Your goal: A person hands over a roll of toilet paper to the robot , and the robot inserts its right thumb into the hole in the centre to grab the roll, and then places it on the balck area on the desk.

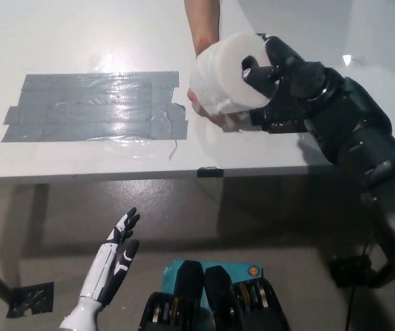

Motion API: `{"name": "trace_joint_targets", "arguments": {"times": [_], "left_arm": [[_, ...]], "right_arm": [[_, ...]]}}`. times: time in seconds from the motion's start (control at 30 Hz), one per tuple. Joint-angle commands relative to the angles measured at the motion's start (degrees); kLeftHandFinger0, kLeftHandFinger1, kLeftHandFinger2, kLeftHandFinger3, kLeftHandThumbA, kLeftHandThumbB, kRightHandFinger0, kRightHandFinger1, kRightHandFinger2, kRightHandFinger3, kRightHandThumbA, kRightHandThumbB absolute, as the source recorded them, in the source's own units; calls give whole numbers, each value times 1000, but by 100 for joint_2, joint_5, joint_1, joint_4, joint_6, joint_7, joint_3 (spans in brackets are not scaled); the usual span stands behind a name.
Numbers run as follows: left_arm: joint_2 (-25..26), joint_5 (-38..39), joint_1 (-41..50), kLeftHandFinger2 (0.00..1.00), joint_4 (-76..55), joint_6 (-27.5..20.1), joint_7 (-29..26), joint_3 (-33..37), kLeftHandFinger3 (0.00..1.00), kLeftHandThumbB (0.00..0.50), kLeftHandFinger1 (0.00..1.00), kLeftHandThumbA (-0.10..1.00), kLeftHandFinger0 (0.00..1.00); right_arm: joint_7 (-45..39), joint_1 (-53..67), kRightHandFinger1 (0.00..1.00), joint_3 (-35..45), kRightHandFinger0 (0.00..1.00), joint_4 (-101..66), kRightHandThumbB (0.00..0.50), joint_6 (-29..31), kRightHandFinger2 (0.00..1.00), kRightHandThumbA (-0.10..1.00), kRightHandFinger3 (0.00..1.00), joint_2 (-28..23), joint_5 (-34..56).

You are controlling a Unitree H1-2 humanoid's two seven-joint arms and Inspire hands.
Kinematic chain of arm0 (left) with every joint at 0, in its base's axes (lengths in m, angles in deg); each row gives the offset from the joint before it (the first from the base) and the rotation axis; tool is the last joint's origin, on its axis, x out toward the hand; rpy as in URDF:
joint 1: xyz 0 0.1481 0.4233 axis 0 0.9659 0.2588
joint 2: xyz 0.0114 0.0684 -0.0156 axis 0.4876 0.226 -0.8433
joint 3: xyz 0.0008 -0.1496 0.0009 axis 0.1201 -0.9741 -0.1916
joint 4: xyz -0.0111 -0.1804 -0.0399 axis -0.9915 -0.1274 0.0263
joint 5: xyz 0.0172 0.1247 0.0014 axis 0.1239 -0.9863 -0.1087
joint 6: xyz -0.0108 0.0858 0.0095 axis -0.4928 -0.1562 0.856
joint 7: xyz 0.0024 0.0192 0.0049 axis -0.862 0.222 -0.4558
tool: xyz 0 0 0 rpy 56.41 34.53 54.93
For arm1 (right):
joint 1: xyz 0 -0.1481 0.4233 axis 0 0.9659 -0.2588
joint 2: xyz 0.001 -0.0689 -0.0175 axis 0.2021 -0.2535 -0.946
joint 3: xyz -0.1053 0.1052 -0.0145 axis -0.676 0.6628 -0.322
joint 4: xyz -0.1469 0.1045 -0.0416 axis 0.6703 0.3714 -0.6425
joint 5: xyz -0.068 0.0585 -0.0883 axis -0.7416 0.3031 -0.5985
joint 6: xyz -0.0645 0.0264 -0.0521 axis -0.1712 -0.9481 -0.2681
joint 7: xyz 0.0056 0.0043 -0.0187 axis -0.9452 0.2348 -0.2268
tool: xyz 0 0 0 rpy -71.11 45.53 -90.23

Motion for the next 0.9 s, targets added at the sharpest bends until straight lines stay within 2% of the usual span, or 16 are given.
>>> {"name": "trace_joint_targets", "arguments": {"times": [0.0, 0.03, 0.07, 0.13, 0.27, 0.37, 0.4, 0.43, 0.47, 0.57, 0.67, 0.7, 0.77, 0.87], "left_arm": [[17, -47, -133, 1000, -58, -183, -209, 11, 1000, 224, 1000, 1000, 1000], [19, -48, -138, 1000, -62, -177, -204, 12, 1000, 223, 1000, 1000, 1000], [19, -55, -141, 1000, -53, -193, -211, 14, 1000, 217, 1000, 1000, 1000], [18, -92, -147, 1000, -44, -209, -232, 20, 1000, 215, 1000, 1000, 1000], [15, -99, -166, 1000, -51, -174, -225, 22, 1000, 212, 1000, 1000, 1000], [22, -87, -174, 1000, -40, -189, -230, 7, 1000, 207, 1000, 1000, 1000], [37, -91, -181, 1000, -18, -218, -238, -1, 1000, 206, 1000, 1000, 1000], [43, -94, -185, 1000, 1, -244, -240, 0, 1000, 202, 1000, 1000, 1000], [51, -108, -190, 1000, 20, -265, -246, 2, 1000, 200, 1000, 1000, 1000], [39, -148, -175, 1000, -22, -166, -226, 17, 1000, 206, 1000, 1000, 1000], [49, -140, -156, 1000, -39, -145, -204, 14, 1000, 204, 1000, 1000, 1000], [46, -143, -162, 1000, -19, -185, -224, 7, 1000, 198, 1000, 1000, 1000], [44, -141, -158, 1000, -11, -187, -227, 3, 1000, 198, 1000, 1000, 1000], [45, -118, -153, 1000, -12, -177, -209, 0, 1000, 195, 1000, 1000, 1000]], "right_arm": [[-219, -214, 513, 1552, 21, 17, 148, -288, 971, -100, 1000, -94, 1722], [-330, -207, 552, 1821, 4, 13, 146, -314, 1000, -100, 1000, -114, 1890], [-380, -201, 577, 2026, 6, 10, 168, -340, 1000, -100, 1000, -132, 2006], [-351, -206, 596, 2271, 18, -6, 163, -360, 1000, -100, 1000, -151, 2100], [-244, -317, 510, 2630, 0, -39, 169, -482, 1000, -100, 1000, -222, 2137], [-336, -371, 569, 2824, 0, -57, 167, -446, 1000, -100, 949, -292, 2137], [-449, -419, 561, 2849, 0, -76, 158, -455, 1000, -100, 946, -357, 2135], [-515, -467, 550, 2919, 0, -98, 143, -503, 989, -100, 1000, -426, 2166], [-514, -503, 555, 2976, 0, -115, 142, -573, 1000, -100, 1000, -472, 2207], [-678, -539, 522, 2928, 0, -189, 140, -570, 981, -100, 1000, -654, 2162], [-565, -591, 579, 2875, 0, -235, 154, -707, 1000, -100, 1000, -742, 2162], [-535, -622, 586, 2759, 4, -272, 151, -820, 1000, -100, 1000, -799, 2075], [-712, -609, 574, 2651, 0, -323, 106, -821, 1000, -100, 1000, -892, 2027], [-742, -588, 521, 2603, 0, -333, 108, -873, 1000, -100, 1000, -1001, 2054]]}}
